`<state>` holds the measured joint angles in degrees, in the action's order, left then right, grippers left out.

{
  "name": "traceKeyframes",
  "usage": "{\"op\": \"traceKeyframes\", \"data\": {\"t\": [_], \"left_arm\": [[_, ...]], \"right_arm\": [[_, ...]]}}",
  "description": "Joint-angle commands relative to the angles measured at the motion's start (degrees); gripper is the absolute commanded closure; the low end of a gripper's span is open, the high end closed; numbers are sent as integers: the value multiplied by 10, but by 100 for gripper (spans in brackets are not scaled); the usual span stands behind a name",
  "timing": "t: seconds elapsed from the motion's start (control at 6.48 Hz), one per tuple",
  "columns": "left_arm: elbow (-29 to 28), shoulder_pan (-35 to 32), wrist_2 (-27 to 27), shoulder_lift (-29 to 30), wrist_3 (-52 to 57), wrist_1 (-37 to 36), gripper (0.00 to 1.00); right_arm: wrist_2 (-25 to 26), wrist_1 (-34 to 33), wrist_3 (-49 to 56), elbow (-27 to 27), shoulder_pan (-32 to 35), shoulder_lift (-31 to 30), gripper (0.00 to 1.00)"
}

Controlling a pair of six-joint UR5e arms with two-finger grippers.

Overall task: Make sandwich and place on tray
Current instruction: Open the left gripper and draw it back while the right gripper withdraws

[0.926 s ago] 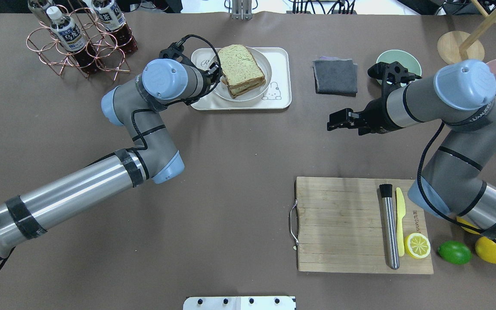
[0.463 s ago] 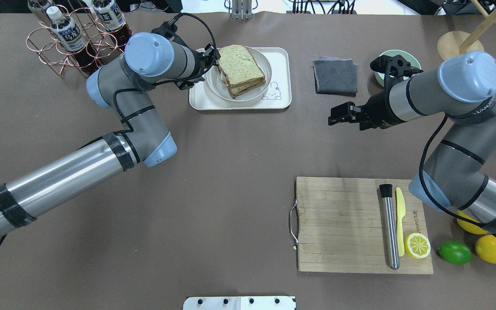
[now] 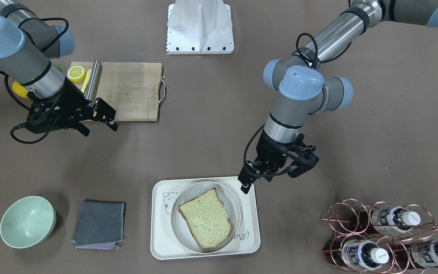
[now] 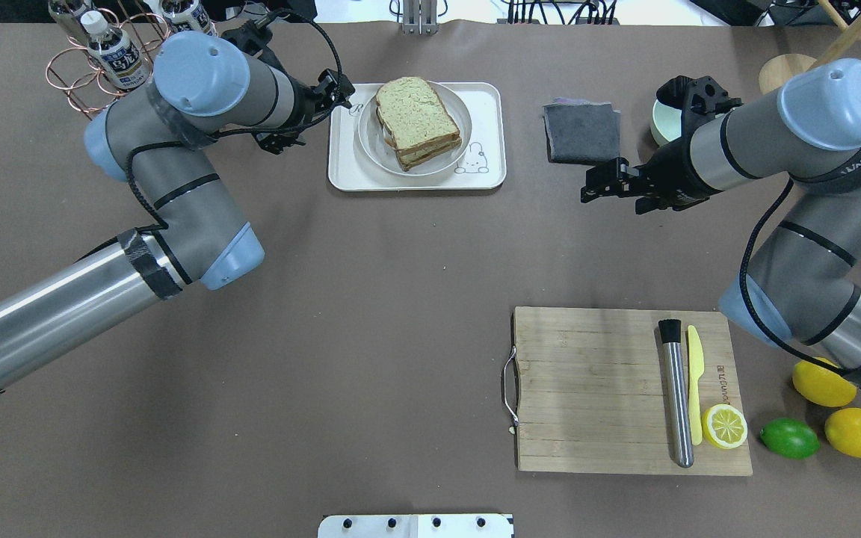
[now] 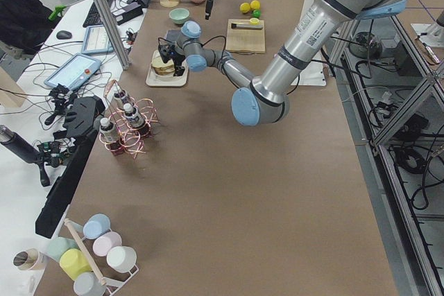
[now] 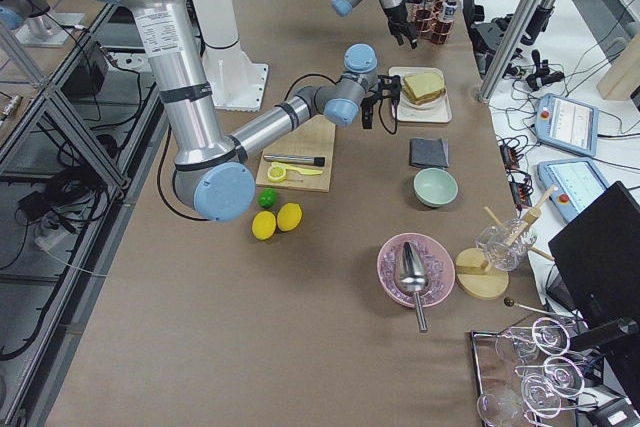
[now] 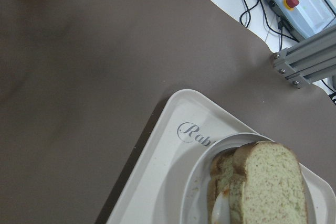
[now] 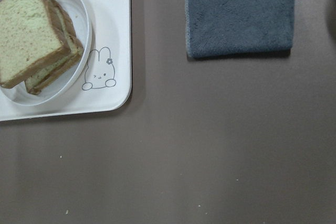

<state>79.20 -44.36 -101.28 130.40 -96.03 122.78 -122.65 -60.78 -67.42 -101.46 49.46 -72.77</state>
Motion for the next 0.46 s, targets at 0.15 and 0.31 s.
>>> {"op": "traceKeyframes", "data": {"t": [0.15, 0.31], "left_arm": [[223, -35, -7, -92, 141, -221, 2], [266, -61, -8, -108, 203, -279, 2]], "right_arm": [[-13, -163, 169, -12, 79, 0, 1], [-4, -229, 257, -11, 107, 1, 1]]}}
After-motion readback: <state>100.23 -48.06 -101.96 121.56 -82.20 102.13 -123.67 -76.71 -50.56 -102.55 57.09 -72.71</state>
